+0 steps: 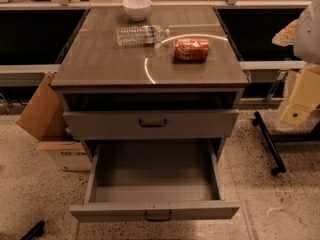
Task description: Place coke can into middle drawer
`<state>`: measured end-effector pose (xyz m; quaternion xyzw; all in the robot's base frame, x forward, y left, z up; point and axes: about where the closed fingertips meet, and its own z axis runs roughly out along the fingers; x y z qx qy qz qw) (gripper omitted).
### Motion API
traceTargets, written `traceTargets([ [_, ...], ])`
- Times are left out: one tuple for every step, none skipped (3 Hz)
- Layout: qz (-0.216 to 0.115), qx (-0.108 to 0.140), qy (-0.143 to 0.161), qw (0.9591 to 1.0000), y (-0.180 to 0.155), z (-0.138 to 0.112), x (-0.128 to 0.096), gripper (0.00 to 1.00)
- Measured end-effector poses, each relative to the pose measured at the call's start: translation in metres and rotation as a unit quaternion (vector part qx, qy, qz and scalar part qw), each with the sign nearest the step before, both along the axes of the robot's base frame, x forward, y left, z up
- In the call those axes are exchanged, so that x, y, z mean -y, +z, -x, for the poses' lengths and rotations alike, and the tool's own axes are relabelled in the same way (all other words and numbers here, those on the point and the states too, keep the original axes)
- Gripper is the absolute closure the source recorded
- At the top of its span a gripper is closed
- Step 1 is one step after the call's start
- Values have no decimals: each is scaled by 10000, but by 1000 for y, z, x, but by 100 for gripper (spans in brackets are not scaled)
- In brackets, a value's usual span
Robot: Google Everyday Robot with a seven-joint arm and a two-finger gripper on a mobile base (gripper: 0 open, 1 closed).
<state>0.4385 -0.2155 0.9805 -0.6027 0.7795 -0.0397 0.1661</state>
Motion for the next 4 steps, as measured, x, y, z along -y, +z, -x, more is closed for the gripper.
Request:
traceTargets([
  [-7, 18, 7, 10000, 1, -1, 0, 0],
  [-328, 168, 238, 9990, -1, -40, 1, 0],
  [-689, 264, 350, 9967, -7, -71, 0, 0],
  [-1043, 283, 521, 9928, -17, -101, -15, 0],
])
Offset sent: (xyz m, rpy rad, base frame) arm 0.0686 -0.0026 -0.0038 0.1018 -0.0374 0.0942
